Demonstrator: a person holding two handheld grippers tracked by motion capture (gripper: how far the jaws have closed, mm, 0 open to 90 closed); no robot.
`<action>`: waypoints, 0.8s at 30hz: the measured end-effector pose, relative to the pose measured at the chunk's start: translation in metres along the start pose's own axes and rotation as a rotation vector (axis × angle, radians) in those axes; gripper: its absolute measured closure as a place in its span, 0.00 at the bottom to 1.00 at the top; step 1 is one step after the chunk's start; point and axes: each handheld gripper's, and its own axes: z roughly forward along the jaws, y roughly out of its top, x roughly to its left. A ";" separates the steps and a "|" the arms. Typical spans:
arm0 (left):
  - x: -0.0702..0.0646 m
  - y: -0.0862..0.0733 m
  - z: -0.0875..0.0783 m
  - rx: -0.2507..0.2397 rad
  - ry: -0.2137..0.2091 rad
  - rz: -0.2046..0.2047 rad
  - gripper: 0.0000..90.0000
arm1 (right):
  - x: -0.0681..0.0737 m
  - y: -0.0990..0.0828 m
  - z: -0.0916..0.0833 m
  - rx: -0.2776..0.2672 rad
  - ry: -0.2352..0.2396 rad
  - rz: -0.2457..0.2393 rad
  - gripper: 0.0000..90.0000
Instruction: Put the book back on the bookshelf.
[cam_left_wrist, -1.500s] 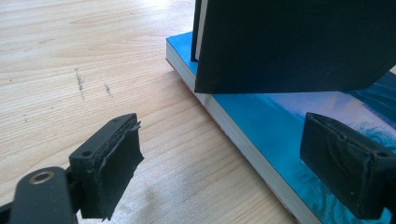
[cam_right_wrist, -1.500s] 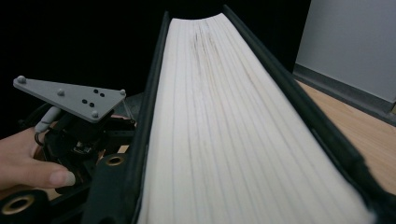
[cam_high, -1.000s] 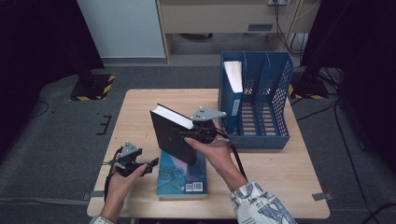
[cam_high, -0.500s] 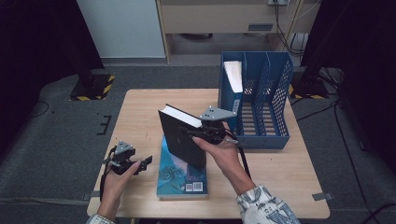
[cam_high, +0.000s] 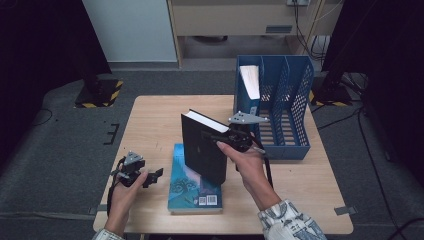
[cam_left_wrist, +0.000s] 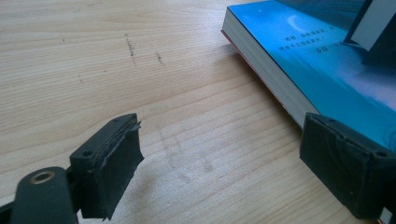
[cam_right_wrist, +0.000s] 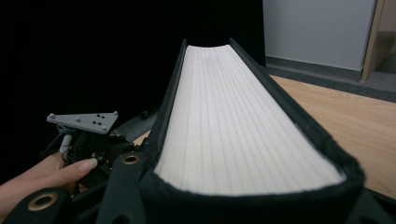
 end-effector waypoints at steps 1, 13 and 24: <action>0.000 0.000 0.000 0.003 0.000 0.001 0.13 | -0.001 0.000 -0.001 -0.003 -0.001 0.009 0.59; 0.000 -0.003 0.005 0.051 0.009 0.010 0.12 | -0.007 0.004 -0.029 -0.019 -0.031 0.013 0.59; 0.004 -0.007 0.009 0.084 0.058 0.013 0.10 | -0.012 0.001 -0.061 -0.048 -0.061 0.026 0.59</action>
